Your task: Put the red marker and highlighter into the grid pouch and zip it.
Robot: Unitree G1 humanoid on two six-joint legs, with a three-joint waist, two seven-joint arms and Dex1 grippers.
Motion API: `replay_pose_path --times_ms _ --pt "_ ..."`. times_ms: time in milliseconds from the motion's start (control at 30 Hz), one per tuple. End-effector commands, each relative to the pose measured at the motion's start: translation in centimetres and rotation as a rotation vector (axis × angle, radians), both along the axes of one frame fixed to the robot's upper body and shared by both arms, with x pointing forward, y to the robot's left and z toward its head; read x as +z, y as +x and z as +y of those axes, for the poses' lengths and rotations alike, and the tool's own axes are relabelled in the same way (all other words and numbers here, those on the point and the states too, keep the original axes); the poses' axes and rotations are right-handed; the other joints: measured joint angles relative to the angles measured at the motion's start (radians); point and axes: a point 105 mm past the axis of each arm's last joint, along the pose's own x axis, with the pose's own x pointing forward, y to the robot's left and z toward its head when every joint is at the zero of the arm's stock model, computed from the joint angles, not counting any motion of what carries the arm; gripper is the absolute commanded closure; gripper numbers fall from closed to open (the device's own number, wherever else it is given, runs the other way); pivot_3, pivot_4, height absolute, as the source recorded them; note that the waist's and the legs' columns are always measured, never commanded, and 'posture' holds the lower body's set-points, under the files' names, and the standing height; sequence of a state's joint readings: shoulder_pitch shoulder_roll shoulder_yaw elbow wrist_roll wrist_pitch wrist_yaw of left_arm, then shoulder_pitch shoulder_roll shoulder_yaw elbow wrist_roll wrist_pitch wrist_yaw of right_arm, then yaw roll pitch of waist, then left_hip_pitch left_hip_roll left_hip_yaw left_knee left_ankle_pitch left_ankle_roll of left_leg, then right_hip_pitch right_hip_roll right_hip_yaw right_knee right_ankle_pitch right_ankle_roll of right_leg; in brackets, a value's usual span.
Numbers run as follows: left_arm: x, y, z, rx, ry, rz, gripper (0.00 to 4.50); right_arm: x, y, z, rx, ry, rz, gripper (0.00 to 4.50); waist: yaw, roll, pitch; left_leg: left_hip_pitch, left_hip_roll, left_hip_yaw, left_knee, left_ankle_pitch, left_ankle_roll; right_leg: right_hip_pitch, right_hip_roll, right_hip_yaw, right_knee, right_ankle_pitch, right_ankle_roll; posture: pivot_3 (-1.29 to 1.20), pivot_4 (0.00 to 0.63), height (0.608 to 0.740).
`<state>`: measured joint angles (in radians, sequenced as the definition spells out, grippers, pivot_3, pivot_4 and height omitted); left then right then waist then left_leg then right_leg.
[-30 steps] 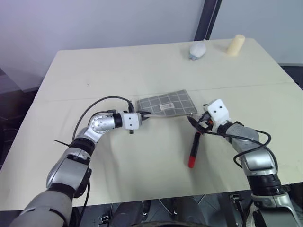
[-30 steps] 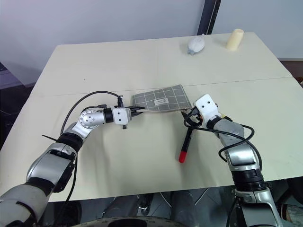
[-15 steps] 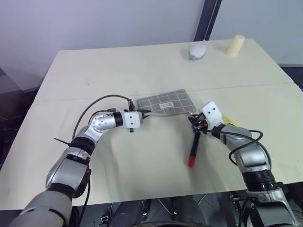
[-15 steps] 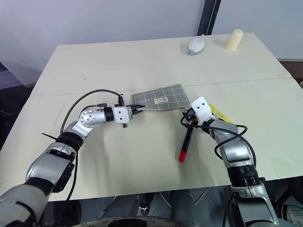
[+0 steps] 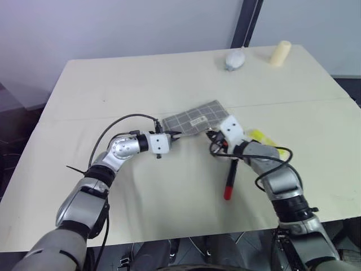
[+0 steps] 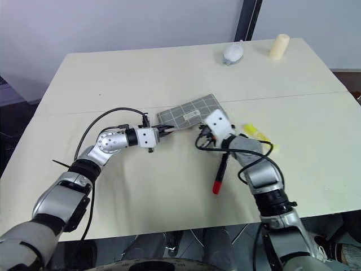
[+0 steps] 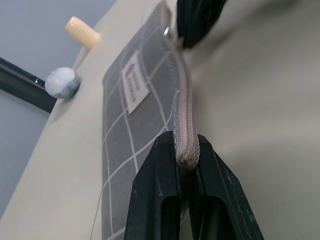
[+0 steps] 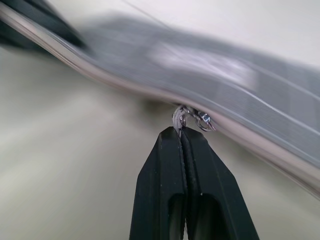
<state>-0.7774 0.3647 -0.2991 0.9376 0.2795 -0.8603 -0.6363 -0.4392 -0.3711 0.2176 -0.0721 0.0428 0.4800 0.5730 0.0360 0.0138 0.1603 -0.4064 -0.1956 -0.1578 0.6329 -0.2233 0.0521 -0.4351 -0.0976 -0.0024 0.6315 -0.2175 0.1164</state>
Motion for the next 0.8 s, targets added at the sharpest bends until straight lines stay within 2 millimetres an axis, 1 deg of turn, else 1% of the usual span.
replay_pose_path --times_ms 33,133,200,333,433,533,567,633,700,767,800 --pt "1.0 -0.2 -1.1 -0.029 -0.036 -0.026 4.5 1.9 -1.7 4.2 0.193 -0.003 -0.091 4.48 0.002 0.0 0.0 0.0 0.0 0.0 0.0 0.0 0.0 0.0 0.0 0.0 0.0 0.0 0.0 0.0 0.15 0.739" --pt "1.2 -0.1 -1.4 -0.03 -0.041 -0.032 4.5 2.0 -2.7 6.3 0.296 -0.007 -0.104 4.48 0.0 0.0 0.0 0.0 -0.001 0.0 0.0 0.0 0.0 0.0 0.0 0.0 0.0 0.0 0.0 0.0 0.15 0.739" --pt "1.2 -0.1 -1.5 -0.031 -0.039 -0.036 4.5 2.0 -2.7 6.7 0.318 -0.028 -0.119 4.48 -0.002 0.0 0.0 0.0 -0.001 0.0 0.0 0.0 0.0 0.0 0.0 0.0 0.0 0.0 0.0 0.0 0.15 0.739" --pt "1.2 -0.1 -1.4 -0.027 -0.042 -0.036 4.5 1.4 -2.6 6.1 0.328 -0.087 -0.13 4.48 0.001 0.0 0.0 0.0 0.0 0.0 0.0 0.0 0.0 -0.001 0.0 0.0 0.001 0.0 0.0 0.0 0.15 0.739" --pt "1.2 -0.1 -1.3 -0.02 -0.045 -0.047 4.5 1.1 -2.2 5.0 0.292 -0.113 -0.133 4.48 0.0 0.0 0.0 0.0 0.0 0.0 0.0 0.0 0.0 -0.001 0.0 0.0 0.001 0.0 0.0 0.0 0.15 0.739" --pt "1.1 -0.2 -1.2 -0.013 -0.045 -0.056 4.5 1.5 -1.6 2.4 0.198 -0.102 -0.138 3.62 0.001 0.0 0.0 0.0 0.0 0.0 0.0 0.0 0.0 -0.001 0.0 0.0 0.001 0.0 0.0 0.0 0.15 0.739" --pt "1.1 -0.1 -1.2 -0.007 -0.049 -0.055 4.5 1.6 -1.6 1.7 0.177 -0.103 -0.14 3.16 0.003 0.0 0.0 -0.001 0.0 0.0 0.0 0.0 0.0 -0.001 0.0 0.0 0.001 0.0 0.0 0.0 0.15 0.739" --pt "1.1 0.0 -1.1 0.003 -0.053 -0.06 4.5 1.6 -2.1 0.6 0.144 -0.08 -0.124 2.1 0.004 0.0 0.0 -0.001 -0.001 0.0 0.0 0.0 0.0 -0.001 0.0 0.0 0.0 0.0 0.0 0.0 0.15 0.739" --pt "1.1 0.0 -0.9 0.01 -0.054 -0.07 4.5 1.7 -2.8 -1.0 0.096 -0.064 -0.115 1.07 0.003 0.0 0.0 -0.001 -0.001 0.0 0.001 0.0 0.0 -0.001 0.0 0.0 0.0 0.0 0.0 0.0 0.15 0.739" --pt "1.2 0.0 -0.8 0.013 -0.055 -0.08 4.5 2.0 -4.0 -2.6 0.033 -0.02 -0.098 0.03 0.002 0.0 0.0 -0.002 -0.001 0.0 0.0 0.0 0.0 -0.002 0.0 0.0 0.0 0.0 0.0 0.0 0.15 0.739" --pt "1.2 0.0 -0.8 0.015 -0.055 -0.083 4.5 2.3 -4.6 -3.2 0.003 0.0 -0.095 0.03 0.003 0.0 0.0 -0.002 0.0 0.0 0.0 0.0 0.0 -0.002 0.0 0.0 0.0 0.0 0.0 0.0 0.15 0.739"
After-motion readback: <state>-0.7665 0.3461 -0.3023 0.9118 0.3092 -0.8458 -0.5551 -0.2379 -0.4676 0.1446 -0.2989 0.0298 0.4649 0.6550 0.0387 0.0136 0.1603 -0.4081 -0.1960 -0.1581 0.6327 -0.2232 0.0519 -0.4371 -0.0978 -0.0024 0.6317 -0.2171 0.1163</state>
